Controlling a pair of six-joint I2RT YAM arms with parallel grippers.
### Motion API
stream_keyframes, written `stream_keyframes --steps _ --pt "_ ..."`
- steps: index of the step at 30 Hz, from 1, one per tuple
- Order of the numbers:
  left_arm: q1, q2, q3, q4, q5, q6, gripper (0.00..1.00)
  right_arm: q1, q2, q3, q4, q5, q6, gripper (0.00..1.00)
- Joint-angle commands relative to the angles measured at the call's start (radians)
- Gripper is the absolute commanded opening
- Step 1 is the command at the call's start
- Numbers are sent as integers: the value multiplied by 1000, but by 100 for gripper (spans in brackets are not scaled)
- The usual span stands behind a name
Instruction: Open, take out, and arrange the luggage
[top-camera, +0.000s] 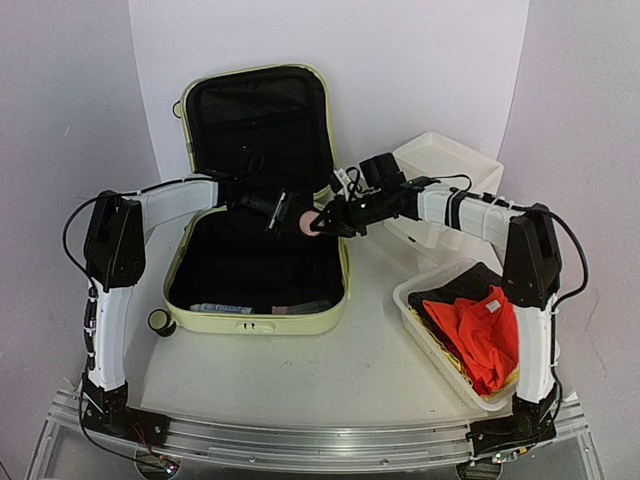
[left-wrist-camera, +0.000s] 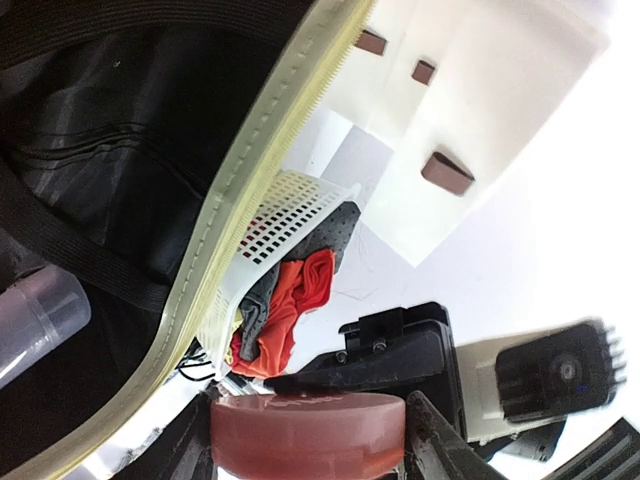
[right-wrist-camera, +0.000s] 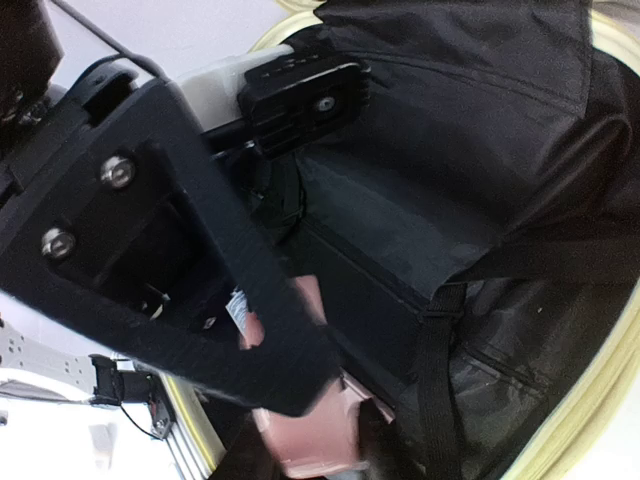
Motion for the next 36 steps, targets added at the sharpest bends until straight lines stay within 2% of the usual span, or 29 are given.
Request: stream_keyframes --steps 1,3,4,5,6,15,21,26,31,36 --pt "-9 -80 -25 66 26 -22 55 12 -63 -4 81 3 10 11" --pt "-9 -87 -34 67 24 -17 70 9 -84 -18 80 47 6 8" --pt "-8 -94 -41 68 20 -11 86 6 -100 -28 80 66 2 8" --pt "-5 -102 -51 68 13 -2 96 2 -118 -37 79 79 -8 8" --pt "0 -114 -66 68 0 7 99 -4 -135 -42 79 91 -19 8" --pt "101 -260 -260 14 -130 141 99 -142 -310 -70 9 221 -58 8" --pt "117 -263 -271 -191 -174 310 97 -224 -357 -60 -35 377 -68 9" --pt "117 -265 -229 -387 -285 435 97 -262 -320 -15 -155 561 -34 7" --pt "117 -269 -168 -582 -465 552 97 -291 -267 9 -190 580 17 10" --pt "117 -315 -183 -654 -602 604 96 -303 -175 84 -203 572 55 13"
